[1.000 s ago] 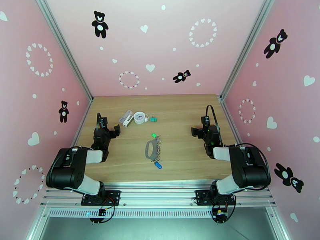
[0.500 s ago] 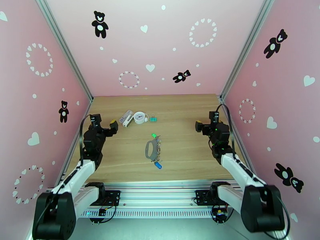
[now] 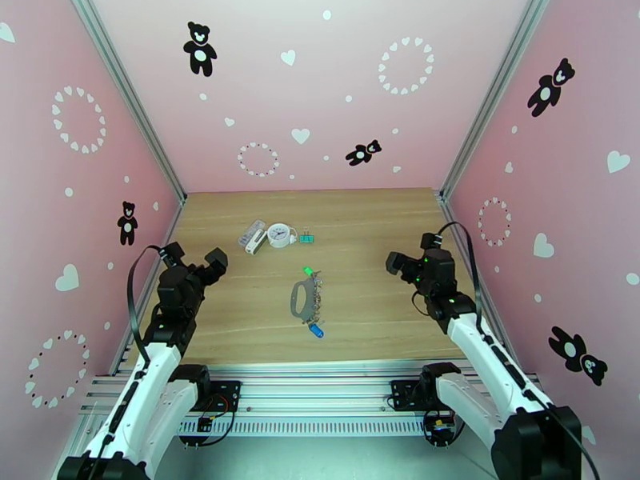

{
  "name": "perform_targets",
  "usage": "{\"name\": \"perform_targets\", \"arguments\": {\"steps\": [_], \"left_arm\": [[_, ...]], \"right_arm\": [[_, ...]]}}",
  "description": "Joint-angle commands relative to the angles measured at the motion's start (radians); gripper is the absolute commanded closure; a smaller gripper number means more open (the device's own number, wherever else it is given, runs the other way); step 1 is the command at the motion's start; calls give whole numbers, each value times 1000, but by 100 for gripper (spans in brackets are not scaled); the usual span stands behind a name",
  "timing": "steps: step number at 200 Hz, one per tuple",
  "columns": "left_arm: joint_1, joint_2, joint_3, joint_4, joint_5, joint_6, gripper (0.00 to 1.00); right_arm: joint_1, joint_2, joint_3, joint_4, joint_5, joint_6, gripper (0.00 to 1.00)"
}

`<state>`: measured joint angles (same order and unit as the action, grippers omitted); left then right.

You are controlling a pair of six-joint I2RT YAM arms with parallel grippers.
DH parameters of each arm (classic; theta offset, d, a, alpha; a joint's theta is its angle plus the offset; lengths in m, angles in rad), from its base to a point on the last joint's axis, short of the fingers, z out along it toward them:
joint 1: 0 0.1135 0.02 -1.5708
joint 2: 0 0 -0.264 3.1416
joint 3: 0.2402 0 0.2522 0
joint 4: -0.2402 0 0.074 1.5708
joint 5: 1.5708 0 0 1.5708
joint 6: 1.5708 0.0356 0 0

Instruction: Remove the keys from the keyring

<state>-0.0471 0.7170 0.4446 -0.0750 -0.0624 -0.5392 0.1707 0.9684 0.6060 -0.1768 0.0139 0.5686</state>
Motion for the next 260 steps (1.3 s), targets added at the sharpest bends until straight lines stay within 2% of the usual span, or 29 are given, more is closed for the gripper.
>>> {"name": "perform_targets", "arguments": {"steps": [1, 62, 106, 128, 161, 183, 199, 236, 260], "left_arm": [[-83, -17, 40, -142, 73, -42, 2], [-444, 56, 116, -310, 82, -79, 1], [-706, 255, 196, -364, 13, -117, 7], [-789, 375, 243, -387, 32, -175, 9], [-901, 484, 292, -427, 40, -341, 16], [-934, 526, 282, -383, 78, -504, 26], [-936, 562, 269, -343, 102, -624, 27], [-936, 570, 211, -285, 61, -887, 38], [-936, 606, 198, -228, 64, -1003, 40]], "right_arm": [[70, 47, 58, -119, -44, 25, 1], [354, 129, 91, -189, -57, 115, 1], [523, 188, 105, -185, -39, 150, 1], [561, 212, 112, -211, -33, 209, 1], [573, 202, 71, -207, -37, 247, 1], [572, 195, 54, -202, -50, 250, 1], [573, 188, 50, -197, -66, 259, 1], [572, 182, 39, -169, -88, 288, 1], [573, 198, 38, -157, -105, 295, 1]]}}
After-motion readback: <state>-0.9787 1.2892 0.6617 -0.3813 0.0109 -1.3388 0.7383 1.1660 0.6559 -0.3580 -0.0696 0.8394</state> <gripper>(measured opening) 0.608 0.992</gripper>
